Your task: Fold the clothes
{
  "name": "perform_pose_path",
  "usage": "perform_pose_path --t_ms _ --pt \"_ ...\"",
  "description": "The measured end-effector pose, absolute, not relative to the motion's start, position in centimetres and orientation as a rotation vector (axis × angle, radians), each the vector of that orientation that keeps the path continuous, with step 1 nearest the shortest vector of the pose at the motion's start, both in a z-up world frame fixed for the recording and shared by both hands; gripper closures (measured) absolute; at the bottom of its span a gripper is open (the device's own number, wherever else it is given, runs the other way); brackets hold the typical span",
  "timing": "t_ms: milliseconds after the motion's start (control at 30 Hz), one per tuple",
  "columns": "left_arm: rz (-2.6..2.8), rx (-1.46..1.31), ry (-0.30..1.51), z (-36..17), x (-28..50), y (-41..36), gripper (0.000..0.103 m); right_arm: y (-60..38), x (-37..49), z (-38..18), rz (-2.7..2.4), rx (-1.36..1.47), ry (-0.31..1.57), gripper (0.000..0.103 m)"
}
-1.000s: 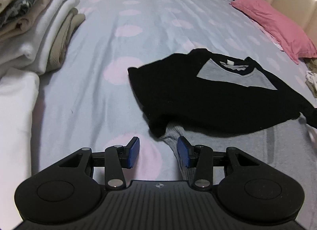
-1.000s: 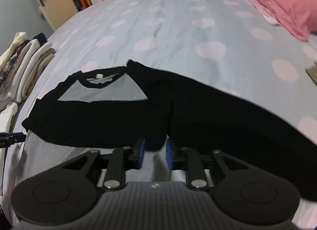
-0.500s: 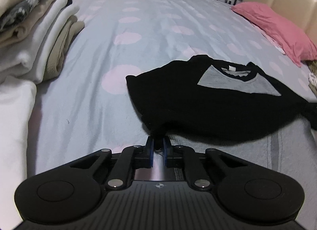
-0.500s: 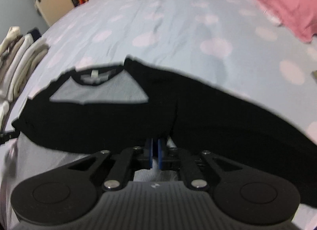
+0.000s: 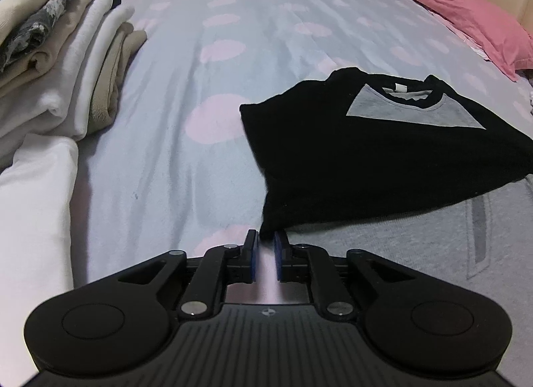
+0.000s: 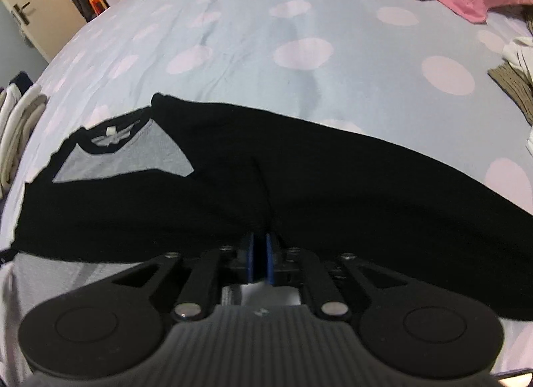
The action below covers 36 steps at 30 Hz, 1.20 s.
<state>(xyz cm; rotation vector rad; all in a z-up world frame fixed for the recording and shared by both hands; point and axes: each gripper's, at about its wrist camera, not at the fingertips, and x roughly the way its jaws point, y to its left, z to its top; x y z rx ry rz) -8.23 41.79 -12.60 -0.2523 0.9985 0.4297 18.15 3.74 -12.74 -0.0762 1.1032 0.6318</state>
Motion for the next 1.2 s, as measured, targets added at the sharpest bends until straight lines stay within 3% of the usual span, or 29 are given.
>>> perform_pose_path --t_ms 500,967,1000,1100,1200 --pt "0.483 -0.308 0.919 -7.5 -9.4 42.5 0.086 -5.5 20.6 -8.3 0.54 0.104 1.053 0.069" --pt "0.451 -0.317 0.935 -11.0 -2.1 44.3 0.086 7.1 21.6 -11.7 0.814 -0.058 0.999 0.07" --pt "0.449 -0.313 0.94 -11.4 -1.9 44.3 0.086 7.5 21.7 -12.0 0.816 -0.071 0.994 0.071" --pt "0.451 -0.309 0.954 -12.3 -1.5 44.5 0.086 8.7 21.9 -12.9 0.825 -0.108 0.979 0.1" --pt "0.457 -0.302 0.958 -13.1 -1.5 44.7 0.087 8.9 22.0 -12.9 0.796 -0.137 0.931 0.1"
